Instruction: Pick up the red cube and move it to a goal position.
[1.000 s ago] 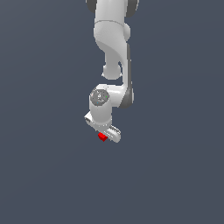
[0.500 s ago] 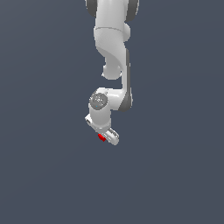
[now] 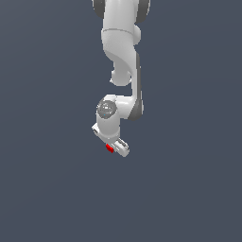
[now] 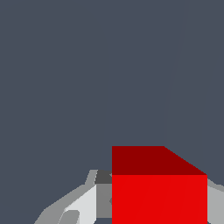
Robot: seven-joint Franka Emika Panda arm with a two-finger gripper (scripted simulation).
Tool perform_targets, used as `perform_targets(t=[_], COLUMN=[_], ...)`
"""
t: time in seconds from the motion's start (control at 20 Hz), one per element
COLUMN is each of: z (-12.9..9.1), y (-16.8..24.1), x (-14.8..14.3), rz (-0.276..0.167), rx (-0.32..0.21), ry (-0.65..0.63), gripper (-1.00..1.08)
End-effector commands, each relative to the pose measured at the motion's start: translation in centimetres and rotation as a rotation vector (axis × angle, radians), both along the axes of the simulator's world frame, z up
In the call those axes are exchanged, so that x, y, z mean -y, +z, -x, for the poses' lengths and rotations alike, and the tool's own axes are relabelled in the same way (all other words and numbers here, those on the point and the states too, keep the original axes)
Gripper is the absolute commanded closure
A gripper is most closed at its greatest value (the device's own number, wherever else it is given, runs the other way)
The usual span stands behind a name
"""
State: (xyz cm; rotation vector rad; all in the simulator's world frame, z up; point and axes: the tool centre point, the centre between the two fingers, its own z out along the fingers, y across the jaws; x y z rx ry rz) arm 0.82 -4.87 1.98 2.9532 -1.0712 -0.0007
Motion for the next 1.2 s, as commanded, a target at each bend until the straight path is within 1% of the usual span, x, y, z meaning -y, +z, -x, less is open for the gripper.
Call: perform_targets(t=[0.0,0.3,0.6,0.9,1.15], z=[0.0,0.1,0.5,1.4,2.4], y=[0.0,0.4,2.4,6.2,10.9], x=[0.0,-0.1,-0.4,-1.1,-1.9], rz=[0.0,0.0,0.0,-0.001,-0.001], rx=[0.0,0.0,0.0,0.0,0.0], ry=[0.0,0.0,0.0,0.0,-0.001], gripper=[1.08,1.08,1.08,1.08,1.08])
